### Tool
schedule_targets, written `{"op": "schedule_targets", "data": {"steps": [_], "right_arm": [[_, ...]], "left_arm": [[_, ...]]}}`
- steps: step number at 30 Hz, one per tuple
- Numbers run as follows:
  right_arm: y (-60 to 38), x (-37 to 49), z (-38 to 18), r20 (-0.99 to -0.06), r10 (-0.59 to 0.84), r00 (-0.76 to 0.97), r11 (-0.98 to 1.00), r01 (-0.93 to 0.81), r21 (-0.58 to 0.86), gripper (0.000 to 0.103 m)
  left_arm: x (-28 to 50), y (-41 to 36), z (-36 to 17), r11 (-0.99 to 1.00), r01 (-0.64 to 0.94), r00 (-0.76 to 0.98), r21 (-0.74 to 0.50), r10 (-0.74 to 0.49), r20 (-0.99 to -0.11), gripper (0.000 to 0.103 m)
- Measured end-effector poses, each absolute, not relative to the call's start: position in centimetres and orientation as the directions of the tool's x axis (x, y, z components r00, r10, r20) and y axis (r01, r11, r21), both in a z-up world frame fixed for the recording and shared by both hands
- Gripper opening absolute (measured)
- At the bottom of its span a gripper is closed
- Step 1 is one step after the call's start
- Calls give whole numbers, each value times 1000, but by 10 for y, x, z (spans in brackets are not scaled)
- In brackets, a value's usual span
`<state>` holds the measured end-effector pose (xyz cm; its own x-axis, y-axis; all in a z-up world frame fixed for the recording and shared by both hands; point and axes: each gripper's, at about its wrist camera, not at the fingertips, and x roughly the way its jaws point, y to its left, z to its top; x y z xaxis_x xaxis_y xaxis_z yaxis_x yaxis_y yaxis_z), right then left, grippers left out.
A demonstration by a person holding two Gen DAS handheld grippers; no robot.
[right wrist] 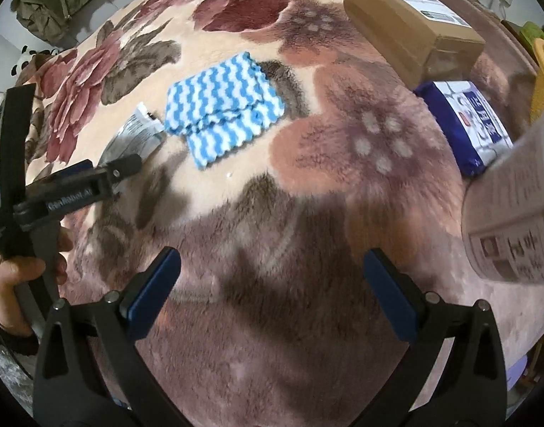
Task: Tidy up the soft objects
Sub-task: 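Grasp the white sachet with the left gripper while the right grasps the striped cloth, then carry the sachet in the left gripper while the right carries the striped cloth to the basket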
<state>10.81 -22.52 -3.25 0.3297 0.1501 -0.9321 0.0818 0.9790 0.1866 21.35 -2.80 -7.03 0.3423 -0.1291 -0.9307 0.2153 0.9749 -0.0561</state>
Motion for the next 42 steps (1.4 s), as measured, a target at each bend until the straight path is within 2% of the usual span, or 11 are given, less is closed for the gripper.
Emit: {"op": "schedule_targets", "data": {"steps": [4, 6, 13, 15, 16, 28, 31, 33, 34, 38, 42], "right_arm": [[-224, 127, -36, -930, 153, 335, 980, 71, 187, 103], [-221, 138, -38, -927, 163, 338, 979, 62, 195, 103], [-203, 181, -43, -913, 185, 364, 980, 0, 198, 103], [-198, 192, -44, -909, 179, 376, 982, -19, 186, 103], [-196, 198, -44, -906, 177, 384, 983, -30, 180, 103], [-187, 239, -80, -922, 162, 351, 987, -70, 146, 103], [-188, 232, -78, -913, 155, 379, 988, -82, 133, 78], [-191, 228, -74, -906, 177, 385, 984, -89, 155, 40], [-194, 227, -73, -900, 222, 374, 975, -95, 201, 32], [-203, 214, -60, -876, 281, 391, 959, -88, 268, 24], [-206, 199, -51, -862, 297, 410, 954, -90, 286, 24]], "left_arm": [[221, -25, -77, 980, 173, 334, -98, -151, -930, 78], [220, -20, -73, 981, 144, 359, -131, -175, -917, 56], [221, -8, -67, 979, 100, 362, -176, -201, -910, 57], [221, -4, -70, 980, 82, 355, -180, -197, -914, 79], [222, -2, -71, 979, 75, 353, -189, -203, -913, 81], [231, 5, -89, 971, 12, 326, -240, -231, -917, 82], [232, 4, -92, 969, 2, 326, -248, -235, -916, 82], [231, 3, -92, 968, -3, 340, -250, -234, -911, 79], [230, 2, -92, 970, -4, 342, -245, -228, -911, 75], [226, -1, -88, 973, 0, 355, -232, -217, -909, 52], [220, -3, -81, 975, 7, 365, -222, -209, -907, 48]]}}
